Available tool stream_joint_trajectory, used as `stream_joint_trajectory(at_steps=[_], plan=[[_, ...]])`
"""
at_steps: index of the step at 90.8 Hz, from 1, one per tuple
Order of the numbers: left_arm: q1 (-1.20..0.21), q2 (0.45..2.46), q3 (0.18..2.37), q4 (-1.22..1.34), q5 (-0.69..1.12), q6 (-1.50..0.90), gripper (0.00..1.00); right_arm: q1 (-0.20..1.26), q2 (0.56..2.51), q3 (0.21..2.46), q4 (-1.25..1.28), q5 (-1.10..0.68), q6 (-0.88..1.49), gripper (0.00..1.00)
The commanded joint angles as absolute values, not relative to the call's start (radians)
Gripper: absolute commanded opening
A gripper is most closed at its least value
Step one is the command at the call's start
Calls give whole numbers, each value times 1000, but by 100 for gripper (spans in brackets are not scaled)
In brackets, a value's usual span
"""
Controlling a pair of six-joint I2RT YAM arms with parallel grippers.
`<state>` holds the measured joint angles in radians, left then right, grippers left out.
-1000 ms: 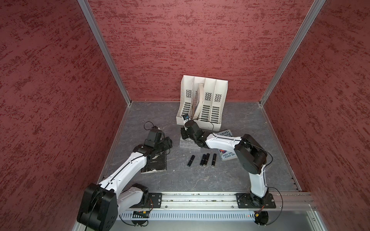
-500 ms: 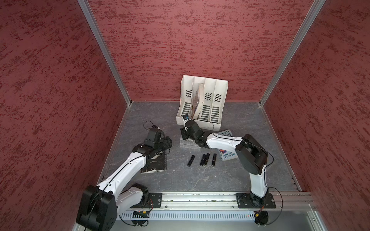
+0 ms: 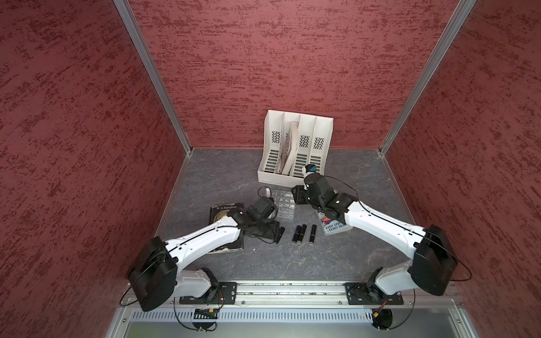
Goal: Arrange the lipsticks in the organizer
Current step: Pick up the lipstick at the center of the board.
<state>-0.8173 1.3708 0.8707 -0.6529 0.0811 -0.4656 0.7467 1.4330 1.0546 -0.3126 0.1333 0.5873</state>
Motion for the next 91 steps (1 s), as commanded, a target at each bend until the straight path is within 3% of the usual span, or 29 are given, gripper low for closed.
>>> stream_joint_trajectory(at_steps=[1,36,70,91], plan=[[-856,1474,949,-725,58,-474,63,746,1377,1018,-418,105,661,42],[-884,1686,1061,-757,8,-429,46,740,1359,964,-375,109,666,42],[-914,1810,1113,-780,-59,-399,39,727,1356,935,-344,96,672,42],[-927,1819,1129,-803,-65,-374,24,712,1346,942,-354,71,666,41]])
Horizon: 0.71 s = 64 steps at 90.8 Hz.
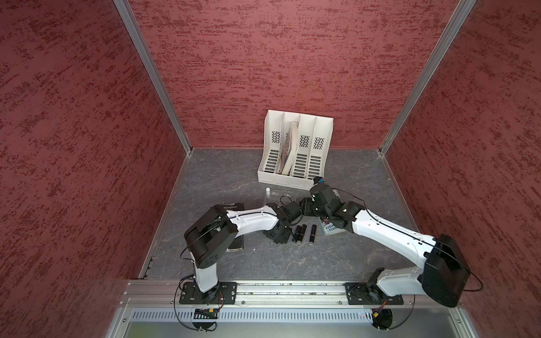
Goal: Arrange the lipsticks in the organizer
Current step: Pick up the lipstick at the center of the board.
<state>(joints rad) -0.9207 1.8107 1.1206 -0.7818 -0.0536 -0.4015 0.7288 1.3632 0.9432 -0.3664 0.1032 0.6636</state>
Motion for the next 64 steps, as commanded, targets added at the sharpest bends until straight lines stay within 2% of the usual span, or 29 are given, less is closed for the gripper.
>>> stream_joint_trajectory(at_steps=[1,8,14,24,34,40,48,58,64], plan=[[-925,1813,1128,-804,-64,-371,23,710,1343,944,-360,69,664,41],[-876,1722,1111,-792,-8,-353,21,679,1316,953,-402,30,652,40],[-780,1620,1071,-713,143,-337,21,624,1270,946,-430,-72,643,38],[-611,1414,954,-434,539,-341,22,508,1205,934,-444,-369,625,37],[-544,1337,897,-207,821,-380,24,440,1191,945,-419,-668,643,41],[-544,1327,898,-177,893,-352,25,419,1190,943,-370,-800,692,46],[-543,1301,874,-126,959,-314,24,403,1186,926,-294,-890,759,52],[-543,1250,817,-28,998,-291,24,402,1188,943,-264,-942,777,58],[-544,1242,808,-2,1019,-289,24,408,1187,983,-348,-916,712,59]])
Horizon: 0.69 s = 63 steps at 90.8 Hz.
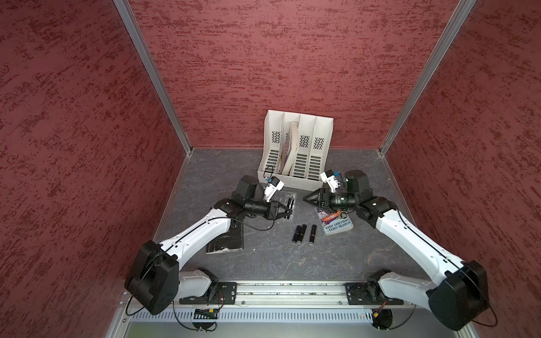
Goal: Arrange the lipsticks in the organizer
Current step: Pick up the lipstick at the center of the board.
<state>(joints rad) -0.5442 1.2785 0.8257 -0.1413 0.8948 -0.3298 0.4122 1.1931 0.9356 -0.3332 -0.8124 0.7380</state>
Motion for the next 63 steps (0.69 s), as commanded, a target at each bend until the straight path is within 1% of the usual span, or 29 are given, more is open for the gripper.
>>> stream_joint_trajectory(at_steps=[1,5,14,22,42,55,63], plan=[[-544,1242,809,-1,1021,-289,24,409,1187,991,-364,-911,702,59],[-547,1248,811,0,1028,-287,23,414,1191,1011,-400,-912,681,58],[-553,1264,817,-6,1025,-275,23,446,1204,1038,-394,-932,670,55],[-557,1266,821,-5,1016,-270,23,486,1229,1078,-449,-900,628,52],[-566,1269,830,-16,1008,-263,22,536,1274,1139,-522,-835,574,49],[-569,1273,834,-15,1001,-263,21,563,1293,1153,-529,-810,570,46],[-569,1276,836,-16,995,-262,21,574,1301,1153,-524,-800,575,43]])
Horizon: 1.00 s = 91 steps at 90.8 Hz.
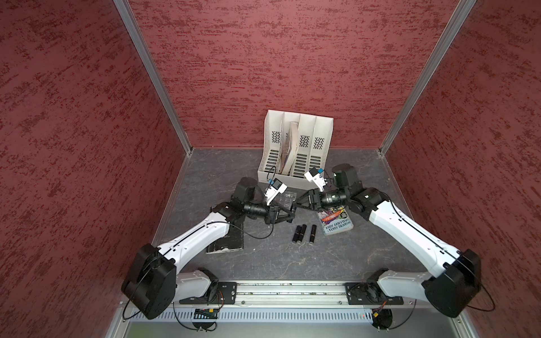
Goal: Arrange the lipsticks in the organizer
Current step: Pick up the lipstick at the center of the board.
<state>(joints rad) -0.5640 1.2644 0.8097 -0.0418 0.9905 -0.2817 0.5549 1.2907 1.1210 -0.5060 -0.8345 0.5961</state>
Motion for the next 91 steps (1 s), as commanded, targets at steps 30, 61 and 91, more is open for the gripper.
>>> stream_joint_trajectory(at_steps=[30,61,91], plan=[[-571,1285,839,-35,956,-259,21,591,1324,1135,-457,-772,635,29],[-571,1298,844,-39,938,-264,20,612,1346,1125,-433,-718,675,29],[-569,1299,847,-46,936,-258,20,616,1372,1116,-408,-693,705,25]])
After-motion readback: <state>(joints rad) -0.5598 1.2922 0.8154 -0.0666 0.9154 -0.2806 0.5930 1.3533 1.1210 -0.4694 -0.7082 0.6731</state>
